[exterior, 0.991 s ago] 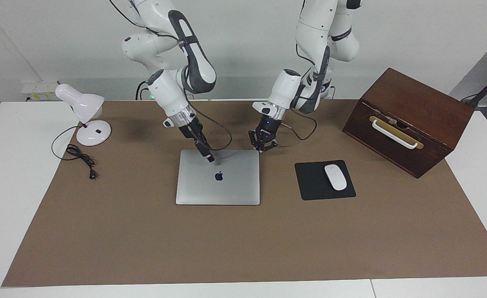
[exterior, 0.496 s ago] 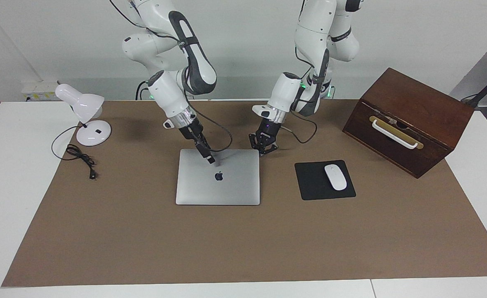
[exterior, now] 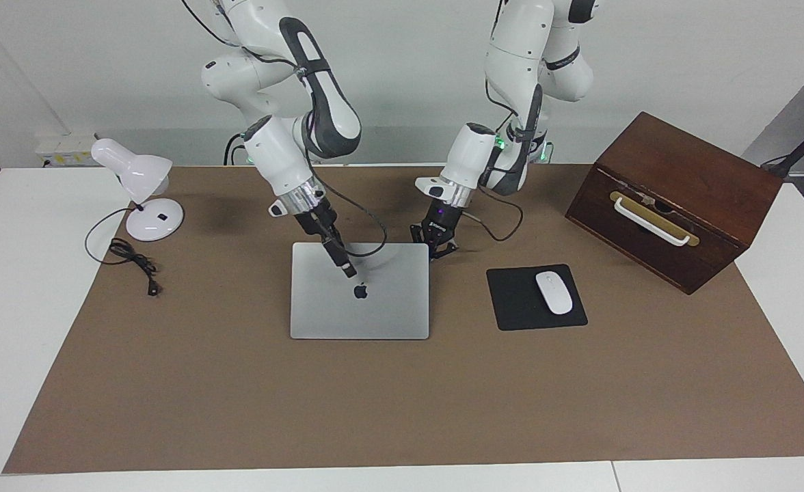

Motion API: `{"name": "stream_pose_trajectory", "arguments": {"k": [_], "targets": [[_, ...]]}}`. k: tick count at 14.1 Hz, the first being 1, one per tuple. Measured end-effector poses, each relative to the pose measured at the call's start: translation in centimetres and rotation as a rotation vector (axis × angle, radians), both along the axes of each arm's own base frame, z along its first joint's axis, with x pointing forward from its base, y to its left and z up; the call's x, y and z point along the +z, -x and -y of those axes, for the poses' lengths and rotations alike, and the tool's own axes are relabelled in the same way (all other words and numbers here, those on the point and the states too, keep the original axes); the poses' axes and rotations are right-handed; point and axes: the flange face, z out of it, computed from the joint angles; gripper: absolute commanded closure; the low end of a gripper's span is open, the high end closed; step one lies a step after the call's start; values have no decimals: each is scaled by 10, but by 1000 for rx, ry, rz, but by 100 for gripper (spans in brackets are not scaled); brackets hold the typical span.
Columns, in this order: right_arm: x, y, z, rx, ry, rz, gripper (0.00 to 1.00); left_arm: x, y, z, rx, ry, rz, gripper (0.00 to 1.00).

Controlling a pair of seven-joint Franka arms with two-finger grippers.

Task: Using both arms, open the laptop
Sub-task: 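Lift the lid with the right gripper while the left gripper holds the base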

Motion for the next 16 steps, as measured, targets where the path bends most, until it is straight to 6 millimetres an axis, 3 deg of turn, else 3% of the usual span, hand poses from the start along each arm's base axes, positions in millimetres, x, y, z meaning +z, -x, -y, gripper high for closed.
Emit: {"name": "stream_pose_trajectory", "arguments": {"k": [6, 16], "targets": [[35, -28, 3, 12, -11, 97, 0, 0, -1, 0, -5, -4, 4, 100], [57, -87, 26, 15, 32, 222, 0, 0, -1, 0, -7, -6, 5, 100]]}}
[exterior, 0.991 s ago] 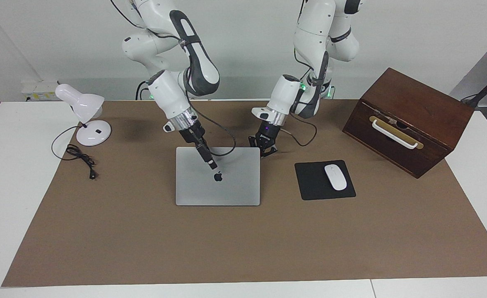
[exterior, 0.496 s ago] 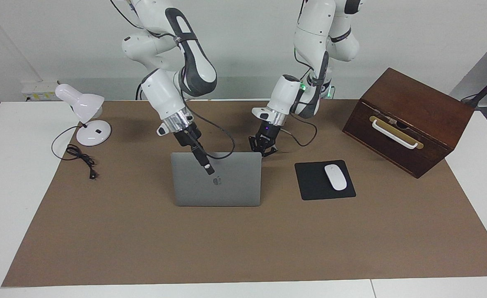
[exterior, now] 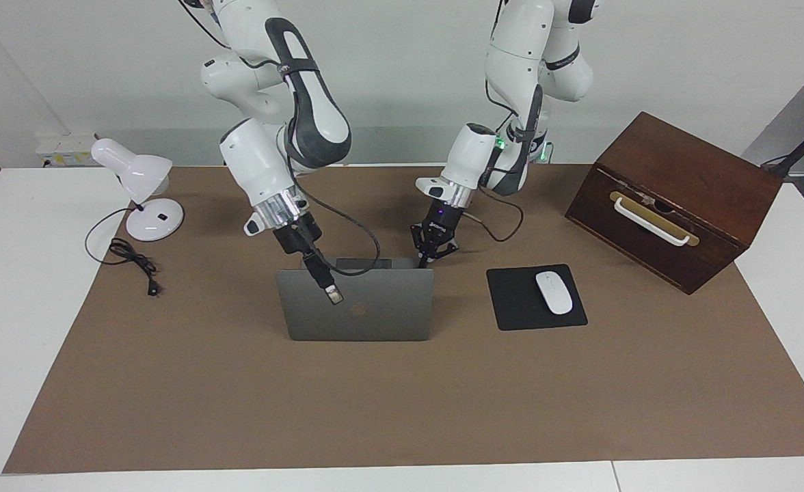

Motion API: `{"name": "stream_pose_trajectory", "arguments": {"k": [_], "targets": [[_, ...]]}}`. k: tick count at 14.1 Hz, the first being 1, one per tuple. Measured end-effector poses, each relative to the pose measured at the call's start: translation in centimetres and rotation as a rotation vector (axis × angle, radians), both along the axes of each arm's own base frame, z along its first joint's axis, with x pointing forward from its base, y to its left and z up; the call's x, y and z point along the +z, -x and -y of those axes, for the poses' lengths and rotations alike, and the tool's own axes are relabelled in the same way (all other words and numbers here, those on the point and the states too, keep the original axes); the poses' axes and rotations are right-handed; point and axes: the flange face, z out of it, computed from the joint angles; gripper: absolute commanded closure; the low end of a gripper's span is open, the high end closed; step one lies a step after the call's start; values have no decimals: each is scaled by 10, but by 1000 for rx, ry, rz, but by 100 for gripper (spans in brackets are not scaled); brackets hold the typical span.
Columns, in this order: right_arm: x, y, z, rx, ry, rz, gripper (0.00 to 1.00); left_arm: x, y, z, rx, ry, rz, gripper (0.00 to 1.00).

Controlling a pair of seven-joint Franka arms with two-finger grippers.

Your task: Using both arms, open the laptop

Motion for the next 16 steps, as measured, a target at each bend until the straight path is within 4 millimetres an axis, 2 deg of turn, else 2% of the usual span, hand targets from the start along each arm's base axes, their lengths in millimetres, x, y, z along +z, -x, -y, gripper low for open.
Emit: {"name": "stream_pose_trajectory", "arguments": {"k": [5, 10, 16], "targets": [[5, -22, 16, -10, 17, 38, 0, 0, 0, 0, 0, 0, 0, 100], [13, -33, 23, -16, 16, 60, 0, 0, 0, 0, 0, 0, 0, 100], [13, -40, 26, -10, 23, 68, 0, 0, 0, 0, -1, -1, 0, 100]]}}
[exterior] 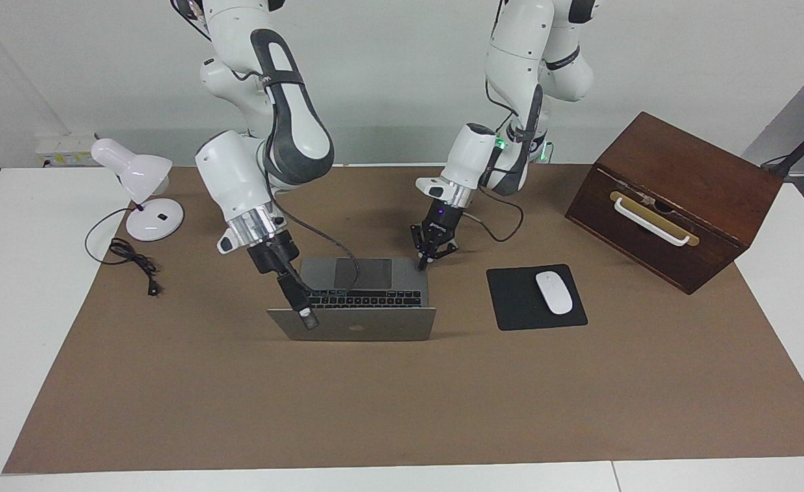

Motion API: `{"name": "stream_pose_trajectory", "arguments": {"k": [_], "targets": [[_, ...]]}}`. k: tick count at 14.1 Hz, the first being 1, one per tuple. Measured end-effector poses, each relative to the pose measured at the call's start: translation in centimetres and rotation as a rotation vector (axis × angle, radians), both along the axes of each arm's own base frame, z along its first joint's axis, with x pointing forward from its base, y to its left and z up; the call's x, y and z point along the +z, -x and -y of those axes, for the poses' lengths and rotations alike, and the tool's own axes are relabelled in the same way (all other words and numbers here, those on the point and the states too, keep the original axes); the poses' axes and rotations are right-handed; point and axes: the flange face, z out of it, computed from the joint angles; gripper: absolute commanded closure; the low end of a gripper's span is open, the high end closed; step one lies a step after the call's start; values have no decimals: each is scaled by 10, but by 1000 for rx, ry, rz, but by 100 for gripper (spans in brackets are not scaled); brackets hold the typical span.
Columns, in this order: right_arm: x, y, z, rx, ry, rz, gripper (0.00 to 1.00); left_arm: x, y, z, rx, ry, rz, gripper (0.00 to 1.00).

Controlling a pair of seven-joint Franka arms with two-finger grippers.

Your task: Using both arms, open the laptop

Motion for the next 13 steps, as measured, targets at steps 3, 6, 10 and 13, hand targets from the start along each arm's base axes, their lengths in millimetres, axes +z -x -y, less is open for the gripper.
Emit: {"name": "stream_pose_trajectory", "arguments": {"k": [3, 6, 10, 13], "targets": [[16, -4, -14, 9, -39, 10, 0, 0, 0, 0, -3, -2, 1, 100], [38, -3, -39, -1, -106, 12, 0, 0, 0, 0, -4, -3, 2, 100], [91, 9, -61, -26, -196, 63, 0, 0, 0, -1, 4, 0, 0, 100], [163, 16, -72, -50, -268, 192, 0, 0, -5, -6, 45, 12, -9, 100]]}}
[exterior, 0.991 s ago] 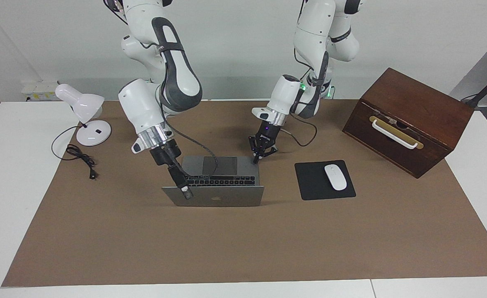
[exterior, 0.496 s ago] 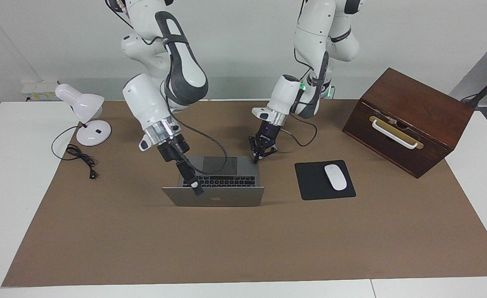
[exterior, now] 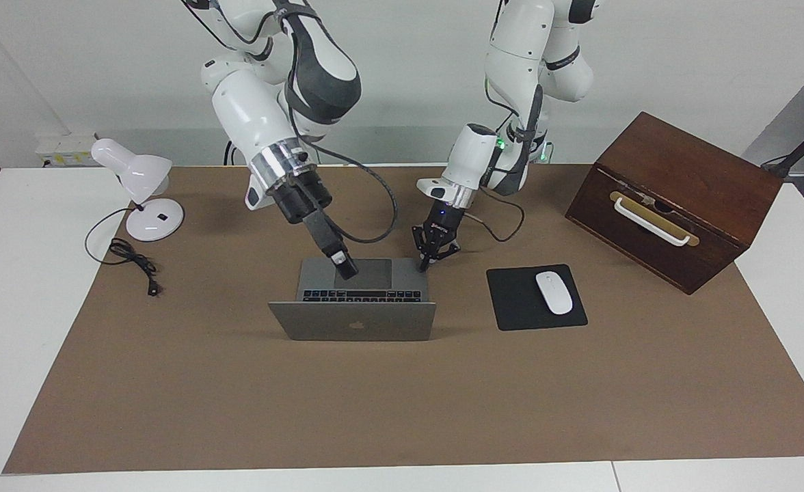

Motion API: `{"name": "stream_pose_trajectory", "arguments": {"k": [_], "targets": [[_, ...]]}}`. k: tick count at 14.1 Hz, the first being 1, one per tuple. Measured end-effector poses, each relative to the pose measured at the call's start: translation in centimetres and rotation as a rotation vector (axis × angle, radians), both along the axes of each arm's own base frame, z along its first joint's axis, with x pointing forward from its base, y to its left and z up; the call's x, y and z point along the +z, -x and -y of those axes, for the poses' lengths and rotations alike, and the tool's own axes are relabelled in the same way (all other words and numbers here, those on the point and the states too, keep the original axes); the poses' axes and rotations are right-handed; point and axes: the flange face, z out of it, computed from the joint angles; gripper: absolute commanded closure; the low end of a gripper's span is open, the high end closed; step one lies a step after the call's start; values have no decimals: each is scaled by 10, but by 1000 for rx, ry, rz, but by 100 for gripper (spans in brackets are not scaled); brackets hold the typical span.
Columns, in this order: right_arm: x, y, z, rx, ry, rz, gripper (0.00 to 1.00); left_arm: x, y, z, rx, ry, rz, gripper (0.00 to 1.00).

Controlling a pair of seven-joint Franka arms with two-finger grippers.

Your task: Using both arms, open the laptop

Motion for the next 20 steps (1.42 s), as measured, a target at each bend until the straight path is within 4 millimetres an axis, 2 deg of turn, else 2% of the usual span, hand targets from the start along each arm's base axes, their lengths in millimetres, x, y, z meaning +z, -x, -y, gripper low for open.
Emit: {"name": "stream_pose_trajectory", "arguments": {"k": [2, 4, 6, 8, 10, 12, 14, 17, 18, 19, 20], "targets": [[44, 2, -2, 9, -11, 87, 0, 0, -3, -3, 26, 5, -10, 100], [76, 1, 3, 11, 59, 201, 0, 6, -12, -7, 48, -5, -40, 100], [99, -1, 15, 12, 153, 293, 0, 27, -29, -9, 64, -22, -93, 100], [120, -10, 44, -4, 293, 381, 0, 61, -48, -15, 83, -30, -148, 100], [136, -20, 84, -6, 498, 452, 0, 91, -60, -27, 102, -32, -191, 100], [136, -32, 118, 79, 709, 422, 0, 112, -69, -38, 119, -35, -229, 100], [127, -39, 145, 216, 864, 340, 0, 132, -86, -55, 144, -47, -283, 100], [114, -27, 162, 459, 946, 175, 0, 173, -123, -96, 172, -124, -331, 98], [109, -20, 165, 531, 976, 104, 0, 186, -133, -113, 188, -150, -345, 75], [104, -12, 168, 596, 1012, 30, 0, 198, -140, -129, 205, -170, -359, 22], [100, -2, 170, 655, 1041, -44, 0, 210, -145, -147, 225, -186, -367, 0]]}}
